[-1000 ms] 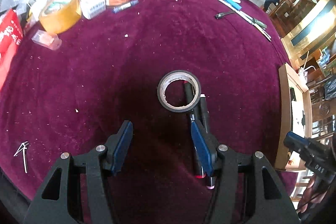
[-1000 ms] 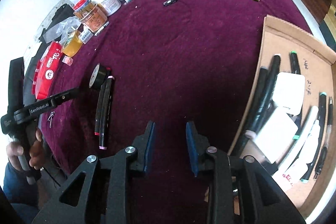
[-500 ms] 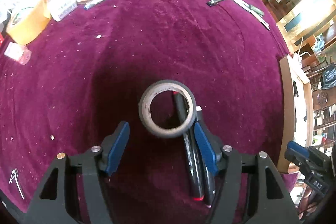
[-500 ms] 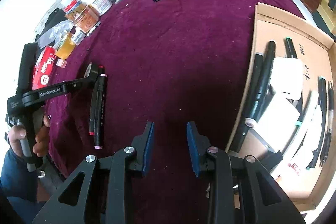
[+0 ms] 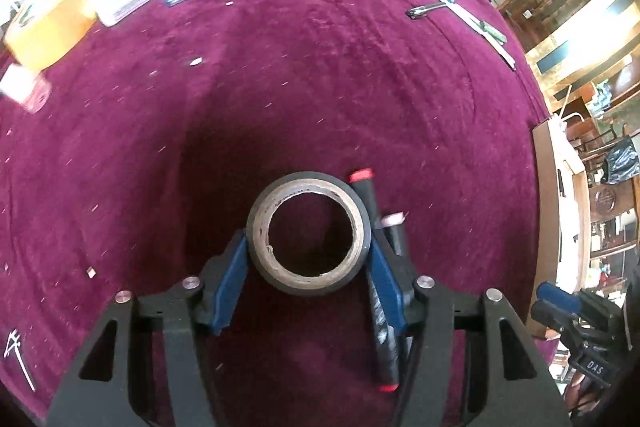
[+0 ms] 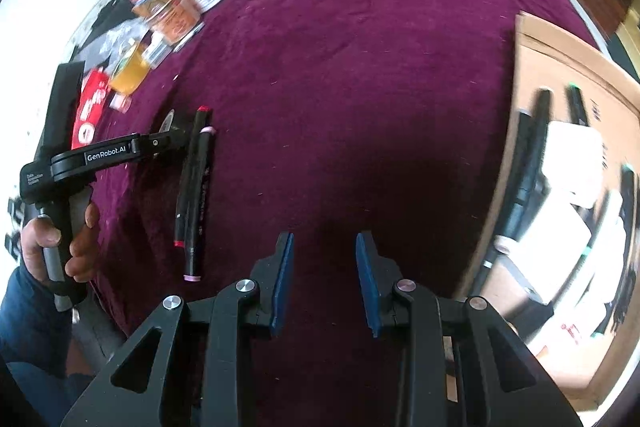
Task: Organize rigid objects
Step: 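Grasp a pink-capped black marker with the right gripper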
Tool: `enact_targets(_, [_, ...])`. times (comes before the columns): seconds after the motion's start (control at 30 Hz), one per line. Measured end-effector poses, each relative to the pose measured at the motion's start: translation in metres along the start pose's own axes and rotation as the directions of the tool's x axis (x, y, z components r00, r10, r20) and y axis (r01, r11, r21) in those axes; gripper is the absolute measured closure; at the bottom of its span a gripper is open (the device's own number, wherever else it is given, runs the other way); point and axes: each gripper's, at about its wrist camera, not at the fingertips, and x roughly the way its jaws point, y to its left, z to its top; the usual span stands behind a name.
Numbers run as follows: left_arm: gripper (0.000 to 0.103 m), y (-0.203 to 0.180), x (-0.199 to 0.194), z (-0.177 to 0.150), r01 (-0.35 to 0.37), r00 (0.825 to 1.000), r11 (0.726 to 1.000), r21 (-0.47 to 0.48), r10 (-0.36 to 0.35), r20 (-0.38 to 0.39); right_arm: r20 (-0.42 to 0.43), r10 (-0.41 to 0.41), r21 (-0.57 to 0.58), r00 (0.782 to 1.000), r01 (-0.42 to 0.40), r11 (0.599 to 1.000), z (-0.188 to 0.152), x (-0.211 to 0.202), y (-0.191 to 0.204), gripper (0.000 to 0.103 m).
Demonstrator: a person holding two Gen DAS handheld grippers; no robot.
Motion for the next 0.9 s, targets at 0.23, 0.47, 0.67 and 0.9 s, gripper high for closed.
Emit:
enact_targets(0.23, [0.046,0.009,-0.010,-0.024,-0.084,0.996,0.996,0.035,0.085,-0.020,-0.109,0.038,-0.129,0.993,-0.052,0.990,0.010,0.030,0.045,0.075])
enact_targets(0.47, [0.046,0.007,-0.009,-0.033,-0.122,0.992,0.990,0.075,0.123,-0.013,-0.144,0.042,-0.176,0.989,-0.068,0.982,0.027,0.053,0.079,0.075])
enact_targets(0.67, [0.046,0.002,-0.008,-0.036,-0.138,0.990,0.985,0.105,0.138,0.002,-0.167,0.014,-0.185,0.986,-0.045,0.982,0.029,0.070,0.093,0.076])
enact_targets(0.9, [0.046,0.002,-0.009,-0.038,-0.129,0.992,0.982,0.139,0.129,0.007,-0.175,0.005,-0.173,0.985,-0.036,0.984,0.033,0.079,0.109,0.077])
